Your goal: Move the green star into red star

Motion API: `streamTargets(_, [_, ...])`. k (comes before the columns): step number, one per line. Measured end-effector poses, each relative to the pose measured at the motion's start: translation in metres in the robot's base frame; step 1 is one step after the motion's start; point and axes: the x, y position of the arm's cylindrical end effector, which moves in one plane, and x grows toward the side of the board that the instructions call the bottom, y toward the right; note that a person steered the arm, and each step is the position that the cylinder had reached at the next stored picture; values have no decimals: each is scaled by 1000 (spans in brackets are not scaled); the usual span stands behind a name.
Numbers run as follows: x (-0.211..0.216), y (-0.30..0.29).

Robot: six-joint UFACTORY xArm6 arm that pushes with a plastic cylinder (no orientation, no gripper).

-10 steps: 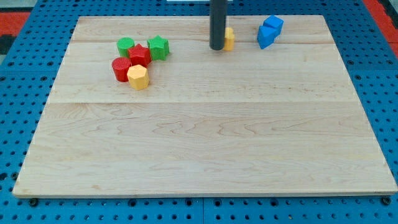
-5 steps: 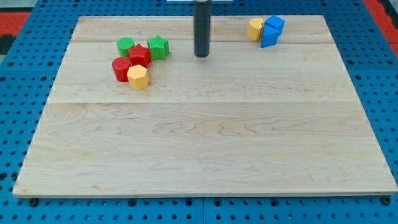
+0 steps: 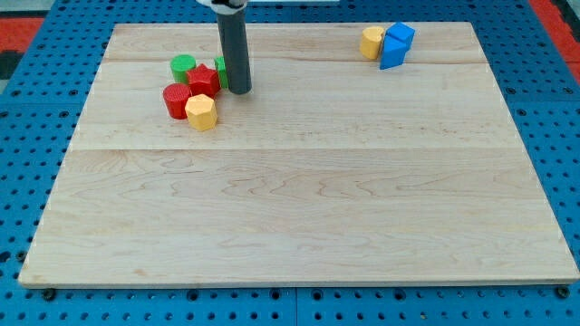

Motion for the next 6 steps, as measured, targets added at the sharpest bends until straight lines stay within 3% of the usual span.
streamTargets(3, [-7,14])
streamTargets(5, [-64,21])
streamTargets(6, [-81,-38])
